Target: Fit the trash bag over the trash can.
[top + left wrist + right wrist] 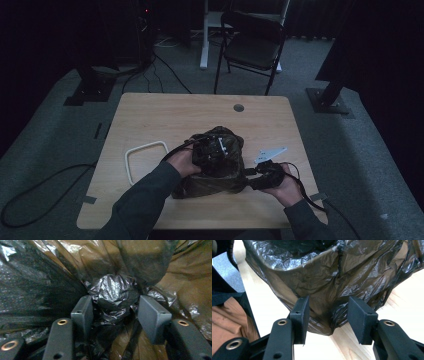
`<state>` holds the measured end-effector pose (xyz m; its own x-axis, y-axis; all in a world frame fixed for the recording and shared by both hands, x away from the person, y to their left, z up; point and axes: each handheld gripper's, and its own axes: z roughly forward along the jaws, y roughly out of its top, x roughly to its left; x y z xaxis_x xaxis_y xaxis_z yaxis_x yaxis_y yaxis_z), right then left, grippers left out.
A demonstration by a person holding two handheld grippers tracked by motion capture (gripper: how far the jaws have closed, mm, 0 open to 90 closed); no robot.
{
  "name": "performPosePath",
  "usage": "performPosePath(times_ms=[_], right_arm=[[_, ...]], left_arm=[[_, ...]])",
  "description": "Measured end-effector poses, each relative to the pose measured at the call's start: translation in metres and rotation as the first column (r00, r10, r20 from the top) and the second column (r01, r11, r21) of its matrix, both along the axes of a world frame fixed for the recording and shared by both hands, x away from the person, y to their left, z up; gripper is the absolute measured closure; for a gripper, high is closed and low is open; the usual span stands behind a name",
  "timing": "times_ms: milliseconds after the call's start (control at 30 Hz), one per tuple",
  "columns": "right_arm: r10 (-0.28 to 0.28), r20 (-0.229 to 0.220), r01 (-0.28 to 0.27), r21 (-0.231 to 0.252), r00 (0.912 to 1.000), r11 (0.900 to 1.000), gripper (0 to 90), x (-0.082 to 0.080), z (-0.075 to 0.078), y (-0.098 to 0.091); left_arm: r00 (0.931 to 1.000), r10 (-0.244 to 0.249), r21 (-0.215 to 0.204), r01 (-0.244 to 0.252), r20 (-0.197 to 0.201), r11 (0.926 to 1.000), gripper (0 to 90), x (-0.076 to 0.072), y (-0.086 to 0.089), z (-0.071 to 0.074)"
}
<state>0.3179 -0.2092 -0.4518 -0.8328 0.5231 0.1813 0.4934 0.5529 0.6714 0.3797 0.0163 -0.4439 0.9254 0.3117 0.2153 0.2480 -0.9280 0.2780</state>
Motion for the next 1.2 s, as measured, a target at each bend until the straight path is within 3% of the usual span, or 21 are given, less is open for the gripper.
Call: performPosePath(times_ms=[33, 200, 233, 267, 400, 467, 600, 633, 667, 700, 967, 1100, 1200], right_arm=[[0.000, 0.000, 0.000, 0.000, 1.0000, 1.0000, 52.4, 0.000, 0.000, 0.000], [-0.005, -0.007, 0.005, 0.006, 1.0000, 1.0000, 52.6, 0.000, 0.000, -0.004], [-0.005, -0.007, 0.005, 0.006, 1.0000, 1.0000, 52.6, 0.000, 0.000, -0.004], [-0.004, -0.005, 0.005, 0.010, 1.0000, 0.9999, 52.6, 0.001, 0.000, -0.005], [-0.001, -0.013, 0.001, 0.021, 0.9999, 0.9998, 52.7, 0.000, 0.000, -0.005], [-0.004, -0.012, 0.004, 0.018, 0.9999, 0.9998, 52.4, 0.000, 0.000, -0.005], [-0.029, -0.021, 0.030, 0.031, 0.9994, 0.9991, 49.6, 0.001, 0.000, -0.005], [-0.029, -0.021, 0.030, 0.031, 0.9994, 0.9991, 49.6, 0.001, 0.000, -0.005], [-0.031, -0.024, 0.032, 0.039, 0.9992, 0.9987, 49.6, 0.001, 0.000, -0.006], [-0.036, -0.024, 0.037, 0.052, 0.9991, 0.9980, 49.3, 0.001, 0.001, -0.007], [-0.040, -0.007, 0.040, 0.025, 0.9992, 0.9989, 51.6, 0.000, 0.000, -0.007], [-0.043, 0.000, 0.043, 0.017, 0.9991, 0.9989, 54.1, -0.001, 0.000, -0.007], [-0.041, 0.001, 0.041, 0.014, 0.9991, 0.9990, 55.4, -0.001, 0.000, -0.006]], left_arm=[[1.0000, 0.000, 0.000, 0.000, 0.000, 1.0000, 48.6, 0.000, 0.000, 0.000], [1.0000, 0.005, -0.113, -0.005, 0.005, 0.9935, 49.5, -0.001, 0.010, 0.015], [1.0000, 0.005, -0.113, -0.005, 0.005, 0.9935, 49.6, -0.001, 0.010, 0.015], [1.0000, 0.003, -0.156, -0.003, -0.002, 0.9877, 49.6, -0.001, 0.015, 0.020], [0.9999, 0.009, -0.217, -0.006, 0.013, 0.9761, 49.4, -0.003, 0.024, 0.028], [0.9997, 0.009, -0.249, -0.004, 0.022, 0.9685, 49.4, -0.004, 0.028, 0.033], [0.9993, 0.024, -0.325, -0.014, 0.028, 0.9456, 49.2, -0.009, 0.037, 0.043], [0.9993, 0.024, -0.325, -0.014, 0.028, 0.9456, 49.3, -0.009, 0.037, 0.043], [0.9986, 0.035, -0.361, -0.018, 0.039, 0.9325, 49.3, -0.012, 0.042, 0.049], [0.9986, 0.038, -0.372, -0.021, 0.038, 0.9279, 49.7, -0.012, 0.044, 0.051], [0.9951, 0.084, -0.440, -0.053, 0.051, 0.8965, 51.8, -0.016, 0.066, 0.062], [0.9882, 0.133, -0.456, -0.084, 0.077, 0.8859, 52.0, -0.018, 0.081, 0.063], [0.9830, 0.168, -0.480, -0.113, 0.074, 0.8698, 52.2, -0.018, 0.094, 0.061]])
